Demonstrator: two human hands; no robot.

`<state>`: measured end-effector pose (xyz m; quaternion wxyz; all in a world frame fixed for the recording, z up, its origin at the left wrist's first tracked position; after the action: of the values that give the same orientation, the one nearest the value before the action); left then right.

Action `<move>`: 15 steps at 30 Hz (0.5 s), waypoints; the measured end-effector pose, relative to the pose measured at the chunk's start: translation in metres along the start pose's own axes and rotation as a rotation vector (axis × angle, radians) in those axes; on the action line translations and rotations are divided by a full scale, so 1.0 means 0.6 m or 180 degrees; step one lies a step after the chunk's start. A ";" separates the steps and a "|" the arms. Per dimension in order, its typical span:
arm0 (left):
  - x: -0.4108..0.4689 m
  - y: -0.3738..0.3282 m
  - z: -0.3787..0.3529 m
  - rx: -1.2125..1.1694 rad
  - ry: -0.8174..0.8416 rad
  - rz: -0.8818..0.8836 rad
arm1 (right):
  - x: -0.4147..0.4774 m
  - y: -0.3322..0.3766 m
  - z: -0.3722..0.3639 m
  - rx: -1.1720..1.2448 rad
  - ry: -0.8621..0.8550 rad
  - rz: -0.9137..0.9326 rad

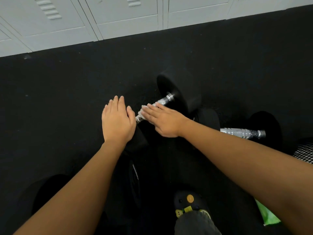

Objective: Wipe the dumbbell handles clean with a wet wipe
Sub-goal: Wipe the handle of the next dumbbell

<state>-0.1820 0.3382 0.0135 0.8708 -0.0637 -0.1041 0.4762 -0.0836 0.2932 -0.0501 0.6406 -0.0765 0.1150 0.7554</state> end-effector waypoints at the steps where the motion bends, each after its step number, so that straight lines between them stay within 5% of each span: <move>1: 0.000 -0.001 0.000 -0.0020 0.0009 0.0002 | 0.004 -0.009 0.004 -0.0078 0.0006 -0.0114; 15: 0.009 0.006 -0.008 -0.0237 0.0569 -0.0020 | 0.060 0.050 0.040 -0.0088 -0.0089 -0.0087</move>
<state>-0.1808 0.3444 0.0090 0.8752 -0.1379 -0.0438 0.4617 -0.1183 0.3290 -0.0343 0.6512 -0.0764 0.0945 0.7491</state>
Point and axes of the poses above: each hand's wrist, its own x-axis towards the middle knuckle, its own z-axis out of the back of the hand, y = z × x, the point moved 10 cm from there along x, towards the middle knuckle, and after that the axes turned 15 degrees about -z, right-handed, at the moved point
